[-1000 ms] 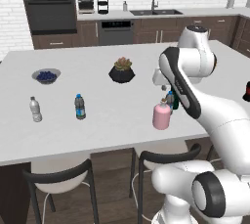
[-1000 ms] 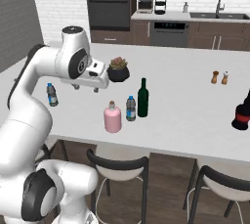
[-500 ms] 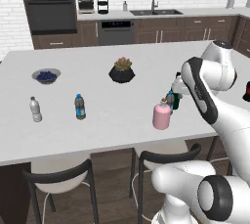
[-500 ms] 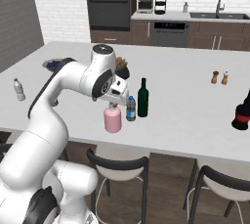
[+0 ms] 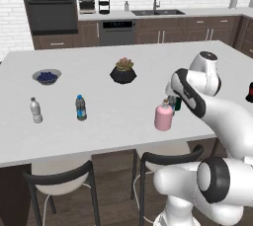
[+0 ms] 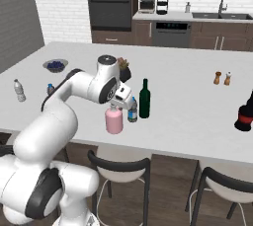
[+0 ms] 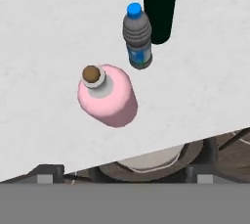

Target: Move the plastic bottles in the middle to the plastics group, and the glass bottles in the middle to the glass group.

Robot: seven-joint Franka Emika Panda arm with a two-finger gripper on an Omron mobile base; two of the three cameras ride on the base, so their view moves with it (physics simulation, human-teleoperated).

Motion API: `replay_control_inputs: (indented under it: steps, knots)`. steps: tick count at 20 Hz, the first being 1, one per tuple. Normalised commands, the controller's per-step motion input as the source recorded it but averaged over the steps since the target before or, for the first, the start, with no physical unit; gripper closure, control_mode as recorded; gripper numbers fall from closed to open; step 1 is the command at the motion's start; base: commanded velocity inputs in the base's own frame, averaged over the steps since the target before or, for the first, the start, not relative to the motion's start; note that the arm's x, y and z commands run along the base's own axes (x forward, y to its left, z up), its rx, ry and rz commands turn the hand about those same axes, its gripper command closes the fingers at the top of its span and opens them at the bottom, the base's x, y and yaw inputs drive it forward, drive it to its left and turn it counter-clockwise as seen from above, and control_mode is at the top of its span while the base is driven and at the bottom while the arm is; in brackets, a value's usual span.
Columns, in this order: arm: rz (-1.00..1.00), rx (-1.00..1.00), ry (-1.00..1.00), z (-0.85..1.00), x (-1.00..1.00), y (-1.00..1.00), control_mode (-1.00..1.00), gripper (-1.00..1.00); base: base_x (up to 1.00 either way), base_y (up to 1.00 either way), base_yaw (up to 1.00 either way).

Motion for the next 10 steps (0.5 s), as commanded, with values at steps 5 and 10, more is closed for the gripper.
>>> replay_control_inputs:
  steps: [5, 10]
  knots:
    - [-0.13, 0.01, 0.0, -0.33, 0.61, 0.07, -1.0, -1.0, 0.0, 0.0, 0.0]
    - [-0.09, 0.06, 0.01, -0.33, 0.48, 0.09, -1.0, -1.0, 0.0, 0.0, 0.0]
